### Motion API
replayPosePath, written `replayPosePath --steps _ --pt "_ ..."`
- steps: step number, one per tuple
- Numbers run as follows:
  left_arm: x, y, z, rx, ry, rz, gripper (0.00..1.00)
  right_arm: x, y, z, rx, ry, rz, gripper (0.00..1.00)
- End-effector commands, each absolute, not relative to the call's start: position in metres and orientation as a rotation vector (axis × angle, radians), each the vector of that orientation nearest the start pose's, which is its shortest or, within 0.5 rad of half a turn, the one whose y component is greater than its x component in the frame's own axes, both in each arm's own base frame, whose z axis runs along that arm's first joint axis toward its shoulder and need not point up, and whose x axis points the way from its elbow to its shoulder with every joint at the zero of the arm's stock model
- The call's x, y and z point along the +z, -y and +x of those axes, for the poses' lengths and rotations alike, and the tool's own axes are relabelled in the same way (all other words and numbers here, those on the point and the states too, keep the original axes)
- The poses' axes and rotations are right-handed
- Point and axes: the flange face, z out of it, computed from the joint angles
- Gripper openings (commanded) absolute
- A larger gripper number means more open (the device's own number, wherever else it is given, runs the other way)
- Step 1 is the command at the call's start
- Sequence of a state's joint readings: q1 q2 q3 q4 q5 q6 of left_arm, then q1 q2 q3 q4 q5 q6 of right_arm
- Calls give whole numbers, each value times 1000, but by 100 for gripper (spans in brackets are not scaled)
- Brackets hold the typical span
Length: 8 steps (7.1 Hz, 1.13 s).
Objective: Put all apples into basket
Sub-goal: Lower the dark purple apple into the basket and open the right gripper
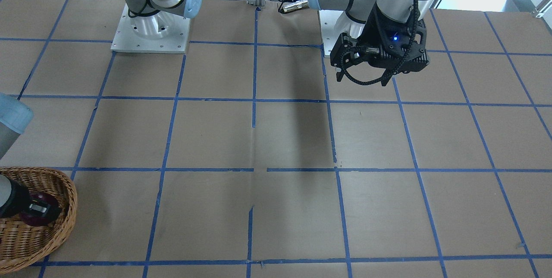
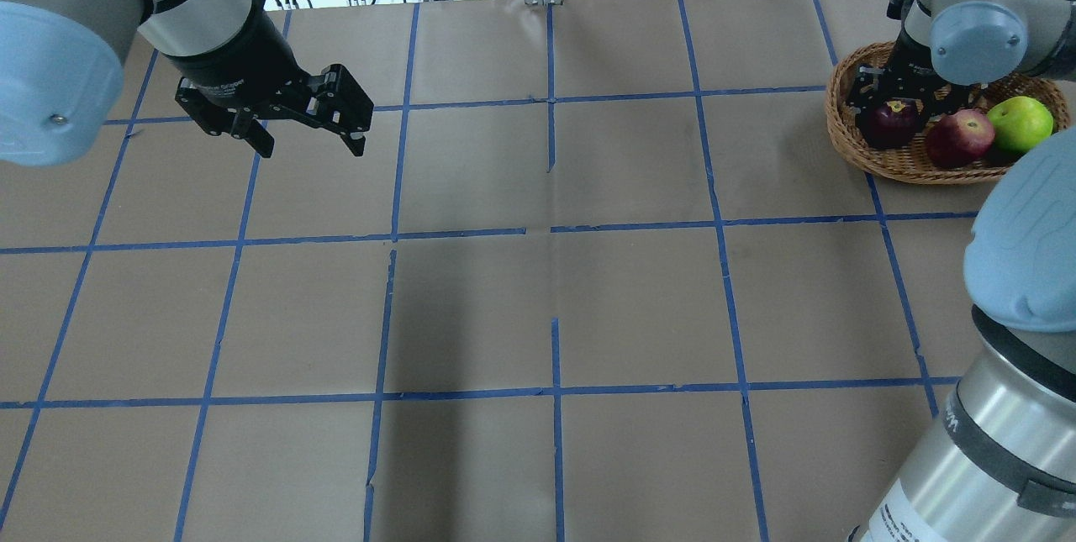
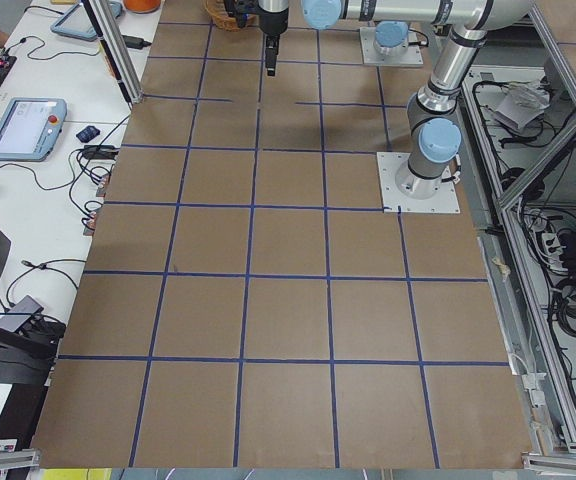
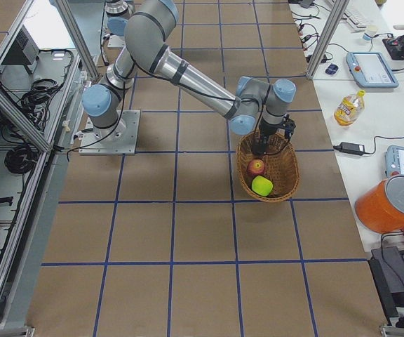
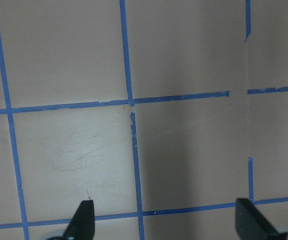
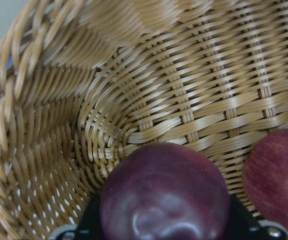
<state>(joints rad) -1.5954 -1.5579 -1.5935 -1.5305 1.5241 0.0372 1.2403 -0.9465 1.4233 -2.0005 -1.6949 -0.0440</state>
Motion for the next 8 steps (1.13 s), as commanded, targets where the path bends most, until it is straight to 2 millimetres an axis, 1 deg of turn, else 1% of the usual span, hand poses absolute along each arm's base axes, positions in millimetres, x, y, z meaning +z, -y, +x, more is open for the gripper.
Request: replayPosePath --steps 1,2,3,4,5,6,7,8 --pt "487 486 -150 -49 -3187 101 100 222 691 -109 139 -3220 451 100" --pt "487 486 -150 -49 -3187 101 100 224 690 -111 142 -3220 451 100" --pt "487 486 -150 -47 -3185 101 100 233 687 -114 143 -3218 460 100" --pt "487 486 -150 -49 -3187 101 100 261 679 -111 172 -3214 455 100" --pt "487 486 -150 -49 -3187 101 100 302 661 -103 191 -3205 448 100" --pt "487 486 -150 -49 -3187 101 100 348 642 -83 145 -3165 435 100" --pt "487 486 -150 -47 -3185 101 100 379 619 -56 176 -3103 411 100" --pt "487 486 -150 -49 -3187 101 100 414 594 -16 110 -3102 338 100"
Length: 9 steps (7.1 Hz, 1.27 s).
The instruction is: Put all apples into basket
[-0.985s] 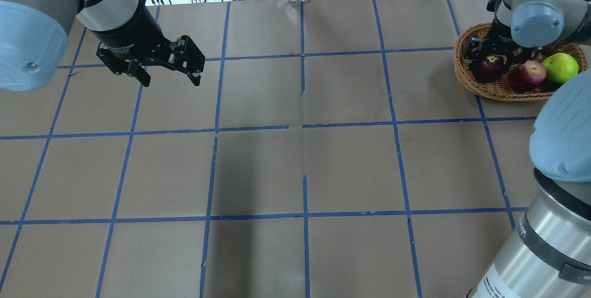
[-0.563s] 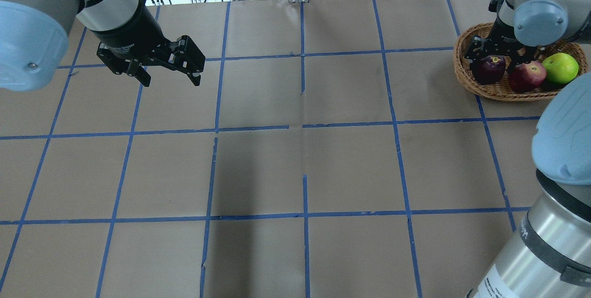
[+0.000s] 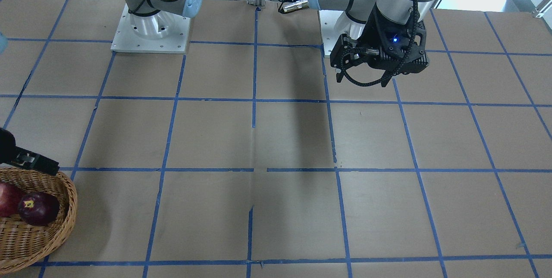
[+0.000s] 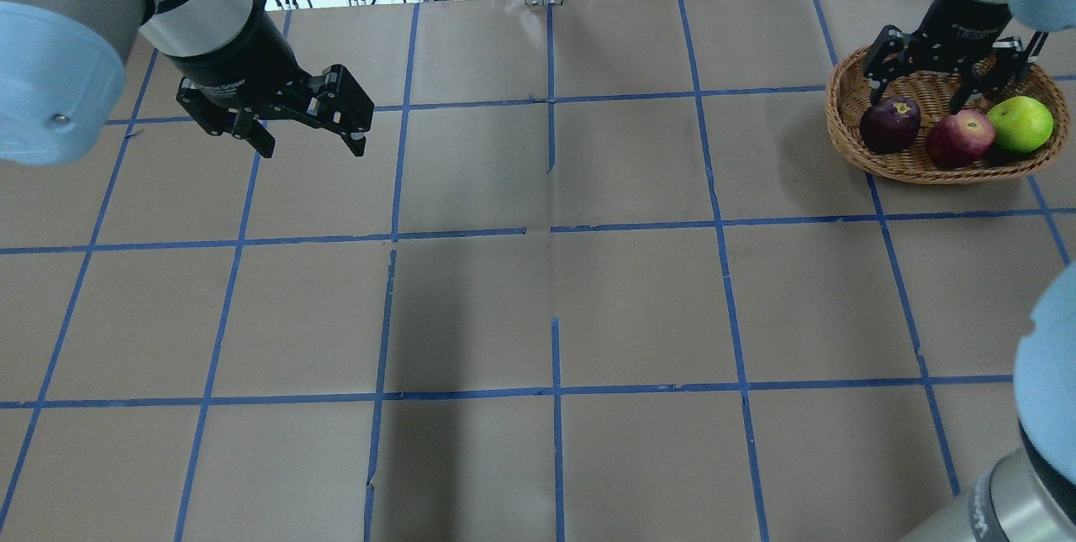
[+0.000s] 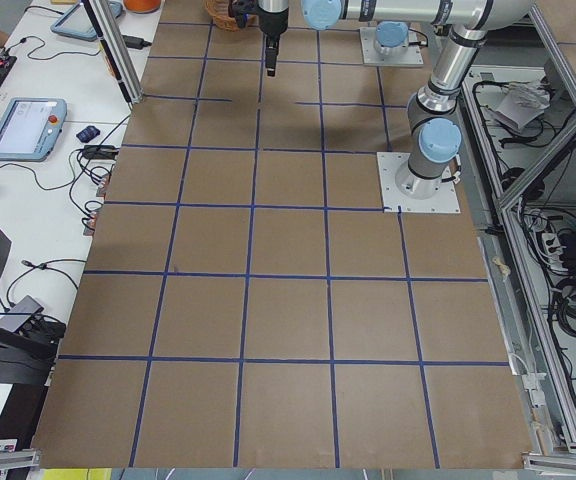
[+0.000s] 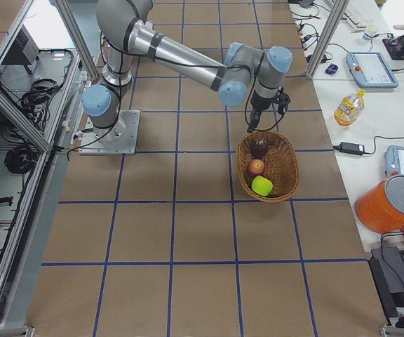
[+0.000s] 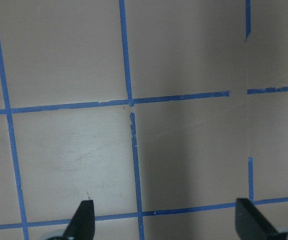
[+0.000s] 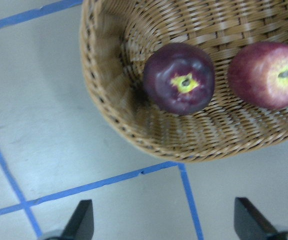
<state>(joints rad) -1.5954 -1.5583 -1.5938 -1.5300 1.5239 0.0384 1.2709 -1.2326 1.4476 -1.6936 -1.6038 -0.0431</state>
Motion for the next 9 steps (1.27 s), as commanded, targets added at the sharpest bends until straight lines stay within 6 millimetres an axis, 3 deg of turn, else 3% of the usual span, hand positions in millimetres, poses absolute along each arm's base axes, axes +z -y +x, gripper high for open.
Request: replayPosePath --steps 1,2,3,5,9 --pt "487 486 -150 -49 -3185 101 100 433 559 24 78 -3116 265 100" --pt "487 486 -150 -49 -3185 104 100 437 525 60 94 -3120 195 100" --pt "487 486 -150 -49 -3187 104 100 449 502 82 81 -3127 138 100" --pt "487 486 -150 -47 -3187 104 100 479 468 110 97 -3124 63 100" --pt "486 487 -150 -47 -3187 104 100 494 450 119 69 -3129 36 100"
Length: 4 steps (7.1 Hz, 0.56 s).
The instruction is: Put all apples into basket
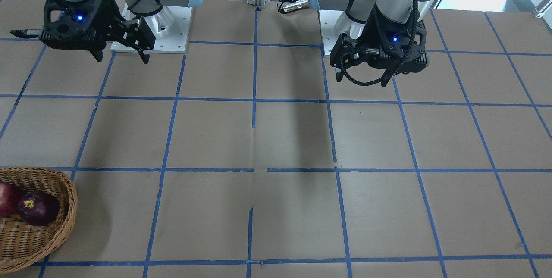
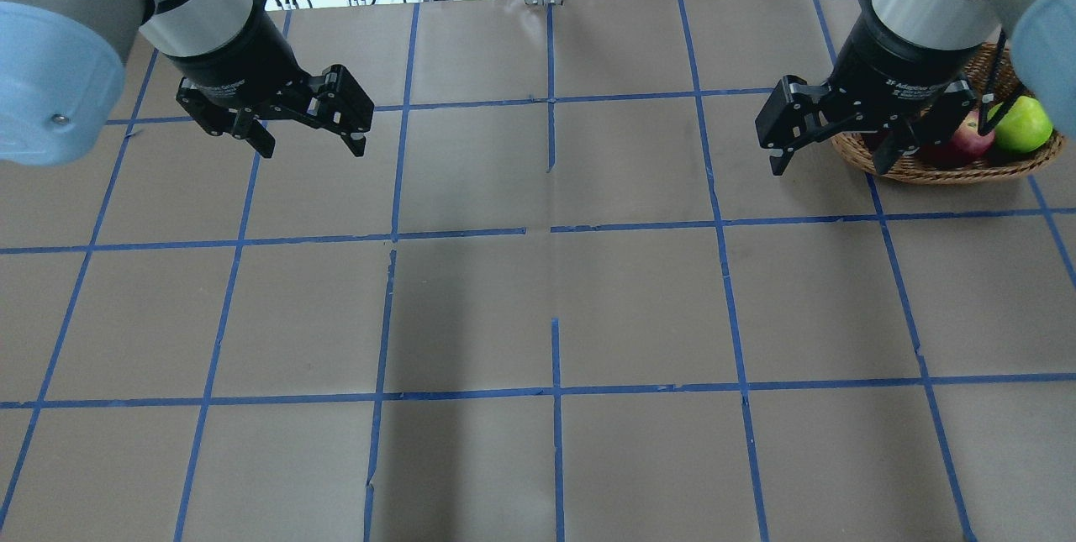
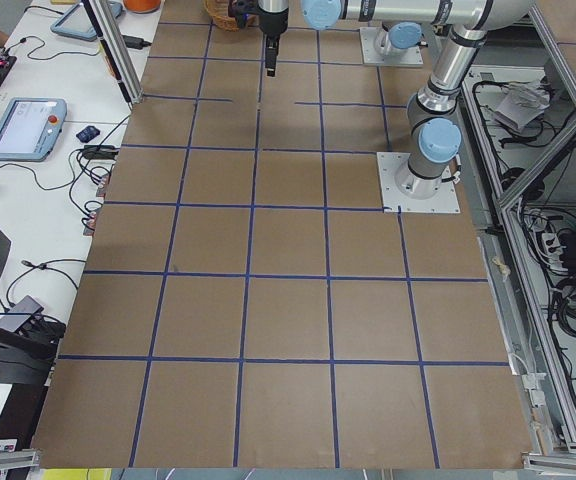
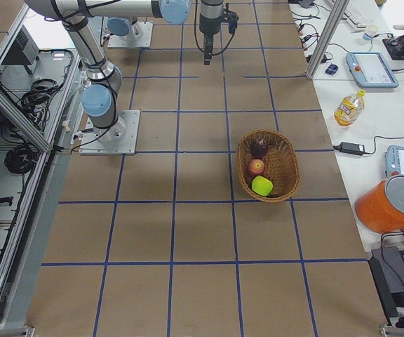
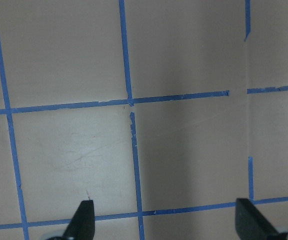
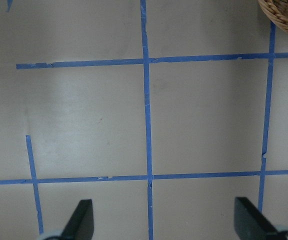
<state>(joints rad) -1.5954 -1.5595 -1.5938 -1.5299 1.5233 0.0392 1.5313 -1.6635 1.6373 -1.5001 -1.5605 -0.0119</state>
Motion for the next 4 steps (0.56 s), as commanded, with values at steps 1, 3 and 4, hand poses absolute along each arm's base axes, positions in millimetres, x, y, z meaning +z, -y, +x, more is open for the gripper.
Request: replayPosePath --steps 1,3,4 --pt "486 487 -150 -47 -3187 104 100 490 447 119 112 -3127 37 100" --pt "486 487 -150 -47 -3187 104 100 495 448 119 98 -3126 25 100" --pt "486 487 -150 -47 -3187 104 100 495 448 119 98 -3124 25 100"
